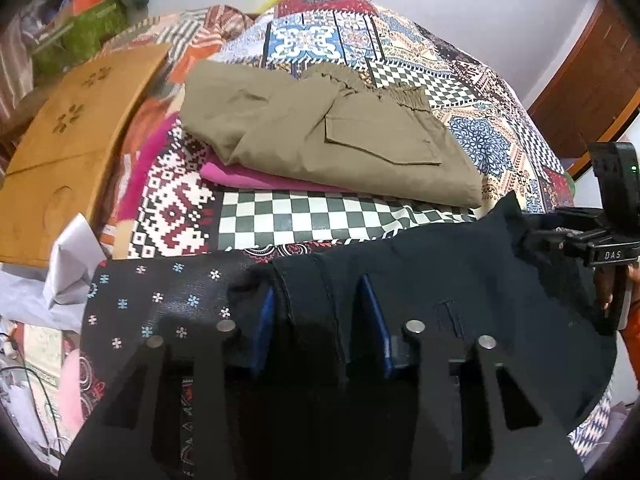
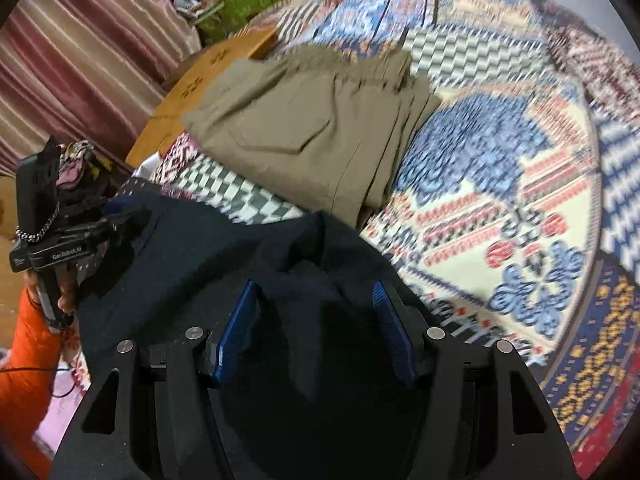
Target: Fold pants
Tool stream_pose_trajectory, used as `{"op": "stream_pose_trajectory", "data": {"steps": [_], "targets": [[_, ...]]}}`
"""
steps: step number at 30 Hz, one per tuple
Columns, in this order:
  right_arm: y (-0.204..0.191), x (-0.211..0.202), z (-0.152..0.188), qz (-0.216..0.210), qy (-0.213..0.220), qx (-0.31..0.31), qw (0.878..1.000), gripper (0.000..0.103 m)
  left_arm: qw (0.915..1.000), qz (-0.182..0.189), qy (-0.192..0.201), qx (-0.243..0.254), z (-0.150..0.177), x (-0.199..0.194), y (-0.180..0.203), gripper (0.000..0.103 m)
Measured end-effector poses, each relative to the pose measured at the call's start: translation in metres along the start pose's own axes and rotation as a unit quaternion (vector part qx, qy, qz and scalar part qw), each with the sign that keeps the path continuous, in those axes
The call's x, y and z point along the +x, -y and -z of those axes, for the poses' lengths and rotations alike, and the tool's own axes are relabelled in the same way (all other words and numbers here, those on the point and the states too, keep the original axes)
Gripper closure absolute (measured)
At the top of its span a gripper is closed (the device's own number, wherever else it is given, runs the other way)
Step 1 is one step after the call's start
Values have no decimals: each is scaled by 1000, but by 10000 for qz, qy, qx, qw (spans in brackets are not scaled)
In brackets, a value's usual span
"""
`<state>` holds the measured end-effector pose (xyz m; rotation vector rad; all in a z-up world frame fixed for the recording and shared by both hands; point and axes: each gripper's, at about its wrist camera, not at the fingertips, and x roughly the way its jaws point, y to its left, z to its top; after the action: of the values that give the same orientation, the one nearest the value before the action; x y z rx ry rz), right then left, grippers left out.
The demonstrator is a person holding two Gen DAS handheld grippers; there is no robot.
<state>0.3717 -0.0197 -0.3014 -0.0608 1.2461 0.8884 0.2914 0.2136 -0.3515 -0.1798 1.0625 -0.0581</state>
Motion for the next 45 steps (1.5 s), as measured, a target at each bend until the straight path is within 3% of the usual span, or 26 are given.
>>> {"op": "stream_pose_trajectory", "data": {"steps": [4, 9, 15, 16, 22, 28, 29, 31, 33, 39, 43, 45], "targets": [[-7, 1, 12, -114, -171, -252, 9995, 47, 9995, -247, 176, 49, 0, -6, 5, 75], [-20, -5, 9, -134, -24, -487, 9987, 62, 9976, -581, 315, 228, 2, -8, 15, 77], [-18, 15, -13, -530, -106, -162, 9984, 69, 9958, -748, 414, 328, 3, -13, 20, 78], [-18, 18, -16, -534, -95, -132, 9984, 74, 9955, -780, 432, 326, 3, -15, 20, 79], [-10, 9, -25, -819, 545, 295, 9947, 91, 9935, -972, 577, 132, 5, -26, 9, 80], [-13, -3, -33, -453, 1106, 331, 9923, 92, 9932, -1027, 537, -65, 3, -23, -2, 79], [-9, -9, -36, -380, 1288, 456, 9899, 97, 9926, -1101, 505, -35, 4, -20, -2, 79], [9, -24, -42, -111, 1766, 745, 9814, 96, 9922, -1144, 486, -19, 6, -17, -3, 79], [27, -40, -50, 150, 1915, 1013, 9761, 95, 9928, -1101, 475, -65, 5, -17, -4, 79], [11, -71, -30, 528, 1682, 225, 9841, 94, 9922, -1088, 607, -1, -3, -30, 2, 78], [0, -68, -13, 662, 1339, -178, 9886, 73, 9918, -1093, 656, -73, -6, -42, 5, 72], [-5, -60, -7, 650, 1172, -349, 9904, 72, 9870, -1382, 826, -40, -5, -53, 8, 62]]}}
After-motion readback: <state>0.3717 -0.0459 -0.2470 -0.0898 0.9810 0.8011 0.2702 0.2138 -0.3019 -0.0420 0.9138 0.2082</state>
